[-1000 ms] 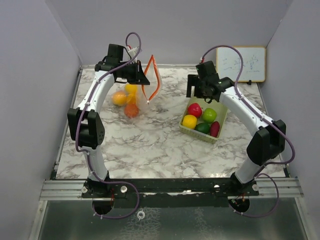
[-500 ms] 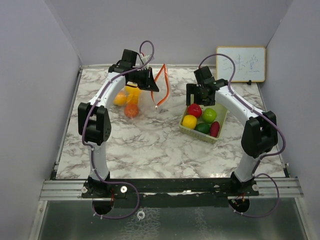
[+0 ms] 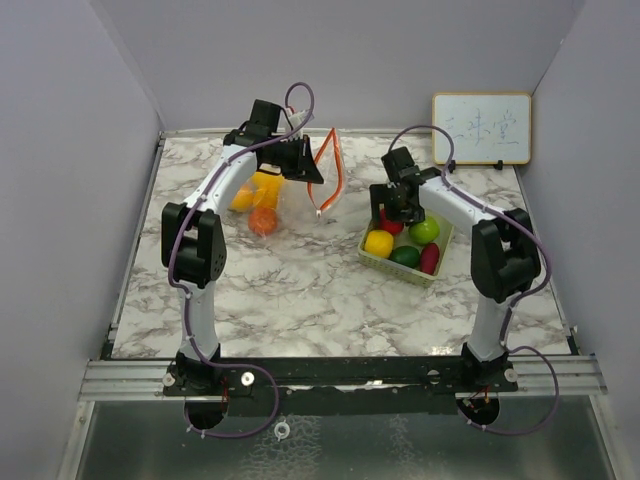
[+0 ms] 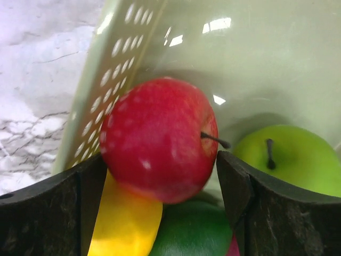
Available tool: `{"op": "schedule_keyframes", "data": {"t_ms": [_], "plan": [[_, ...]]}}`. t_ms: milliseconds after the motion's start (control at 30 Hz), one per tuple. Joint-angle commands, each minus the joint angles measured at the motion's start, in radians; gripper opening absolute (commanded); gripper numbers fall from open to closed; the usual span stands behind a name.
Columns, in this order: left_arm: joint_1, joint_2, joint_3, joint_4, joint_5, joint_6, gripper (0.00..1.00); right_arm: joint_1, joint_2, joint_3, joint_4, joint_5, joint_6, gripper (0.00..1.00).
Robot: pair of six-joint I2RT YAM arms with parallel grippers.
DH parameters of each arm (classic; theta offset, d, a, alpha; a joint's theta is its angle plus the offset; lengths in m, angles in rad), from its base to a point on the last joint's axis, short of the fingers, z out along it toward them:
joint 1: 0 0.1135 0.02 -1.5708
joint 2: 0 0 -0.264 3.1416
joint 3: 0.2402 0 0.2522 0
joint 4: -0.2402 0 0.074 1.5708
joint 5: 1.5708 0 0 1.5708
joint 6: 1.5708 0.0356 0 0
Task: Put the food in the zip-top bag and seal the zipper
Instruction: Pick up the fake fruit from the bin, then place the fake fruit in the zipper food storage bag.
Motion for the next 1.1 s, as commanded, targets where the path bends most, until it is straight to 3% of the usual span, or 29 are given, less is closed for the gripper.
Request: {"op": "schedule_keyframes", "data": {"t_ms": [0,67,100,300,467,633,800,967,1067], "plan": [[-0.010,0.011,0.033,-0.004,0.020,0.000,0.00,-0.012,0.055,0.011,0.075,-0.015,-0.040,0.68],[-0.012,0.009,0.028,-0.006,0.017,0.000,0.00,-0.012,0.051,0.021,0.072,-0.009,-0.042,0.40],[-0.012,0.008,0.024,-0.008,0.017,0.002,0.00,-0.013,0.037,0.028,0.064,-0.007,-0.043,0.35],[-0.013,0.011,0.019,-0.016,0.016,0.015,0.00,-0.012,-0.120,0.071,-0.020,-0.007,-0.062,0.32],[-0.013,0.024,0.043,-0.023,0.018,0.020,0.00,-0.008,-0.266,0.115,0.011,-0.207,-0.079,0.28],[-0.017,0.025,0.054,-0.029,0.022,0.020,0.00,0.000,-0.357,0.092,0.358,-0.634,-0.007,0.25],[-0.020,0.011,0.056,-0.029,0.024,0.018,0.00,0.011,-0.278,0.053,0.726,-0.991,0.204,0.25],[-0.023,-0.023,0.040,-0.013,0.061,0.000,0.00,0.037,-0.169,-0.013,1.052,-1.034,0.400,0.24],[-0.022,-0.062,0.017,0.023,0.087,-0.031,0.00,0.037,-0.116,-0.019,1.080,-1.017,0.425,0.22]]}}
